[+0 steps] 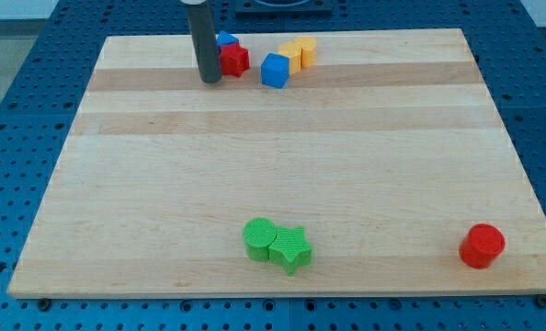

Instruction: Point your arm towards the red circle

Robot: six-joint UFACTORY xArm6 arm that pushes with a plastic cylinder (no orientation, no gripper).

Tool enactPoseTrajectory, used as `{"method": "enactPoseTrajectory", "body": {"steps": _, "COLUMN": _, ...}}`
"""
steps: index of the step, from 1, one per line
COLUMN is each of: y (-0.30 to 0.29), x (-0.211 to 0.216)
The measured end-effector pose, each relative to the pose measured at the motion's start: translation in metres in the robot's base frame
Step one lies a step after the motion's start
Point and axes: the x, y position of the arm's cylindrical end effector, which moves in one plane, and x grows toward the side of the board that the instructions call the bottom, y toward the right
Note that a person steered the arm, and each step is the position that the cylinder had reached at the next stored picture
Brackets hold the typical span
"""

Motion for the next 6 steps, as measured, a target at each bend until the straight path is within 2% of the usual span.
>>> {"method": "enactPoseTrajectory", "body": {"steps": 1, "y": -0.007, "x": 0.039}}
{"method": "enactPoseTrajectory", "body": {"steps": 2, "y": 0.053, "x": 0.068}}
{"method": "enactPoseTrajectory", "body": {"steps": 3, "y": 0.161, "x": 0.084}}
{"method": "enactPoseTrajectory", "body": {"steps": 5, "y": 0.41, "x": 0.188}}
{"method": "enactPoseTrajectory", "body": {"steps": 6, "y": 0.464, "x": 0.238}}
